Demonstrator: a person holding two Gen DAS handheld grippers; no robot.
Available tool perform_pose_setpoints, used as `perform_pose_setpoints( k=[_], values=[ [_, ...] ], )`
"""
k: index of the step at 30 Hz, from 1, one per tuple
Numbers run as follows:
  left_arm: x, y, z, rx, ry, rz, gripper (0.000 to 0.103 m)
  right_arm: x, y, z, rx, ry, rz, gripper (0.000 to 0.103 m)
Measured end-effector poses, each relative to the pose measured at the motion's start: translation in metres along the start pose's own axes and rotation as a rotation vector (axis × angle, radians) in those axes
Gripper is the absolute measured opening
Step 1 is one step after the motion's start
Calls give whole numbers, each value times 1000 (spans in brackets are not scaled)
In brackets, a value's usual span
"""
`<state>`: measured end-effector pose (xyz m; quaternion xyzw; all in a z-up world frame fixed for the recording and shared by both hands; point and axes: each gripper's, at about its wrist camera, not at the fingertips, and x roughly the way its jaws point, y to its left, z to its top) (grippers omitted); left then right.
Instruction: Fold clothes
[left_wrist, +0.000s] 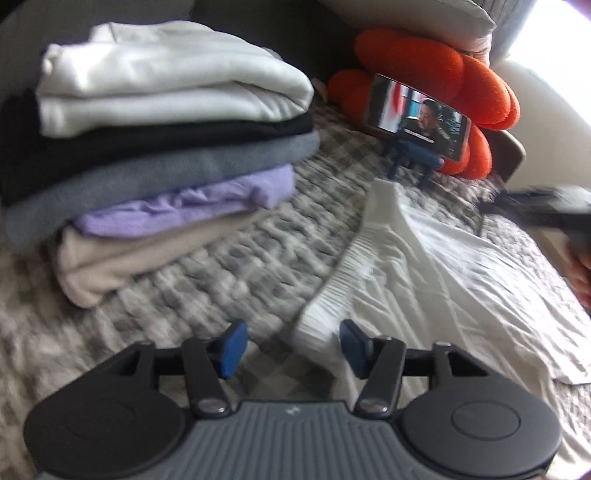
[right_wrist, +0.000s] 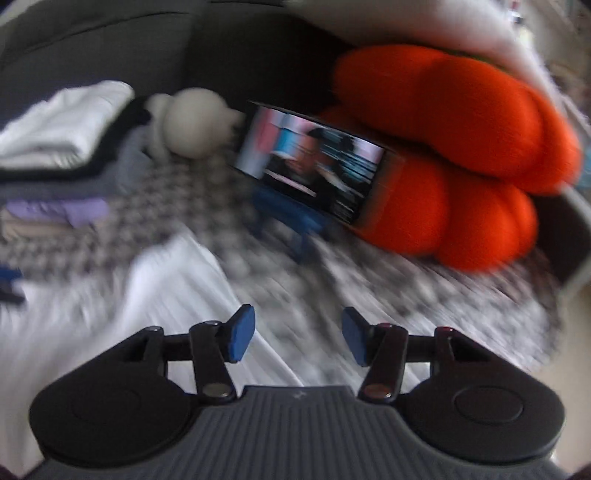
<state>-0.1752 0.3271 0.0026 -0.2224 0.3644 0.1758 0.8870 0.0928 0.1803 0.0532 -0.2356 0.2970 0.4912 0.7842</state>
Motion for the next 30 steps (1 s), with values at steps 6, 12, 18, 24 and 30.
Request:
perform_pose_setpoints(
  k=[6,12,18,24,30],
  values=[
    [3,0,-5,-15,-20,-41,20,53,28,33,-30,16,120,56],
    [-12,20,-11,-49,-60,-68,13,70,36,31,2,-10,148,56],
    [-22,32,-18,-65,-47,-87,13,72,39,29,-1,-4,167,56],
    [-27,37,-19,-66,-32,-90,18,76,38,30,20,5,197,56],
    [-27,43,-20,-64,6,-118,26,84,35,29,77,84,210,57]
  ],
)
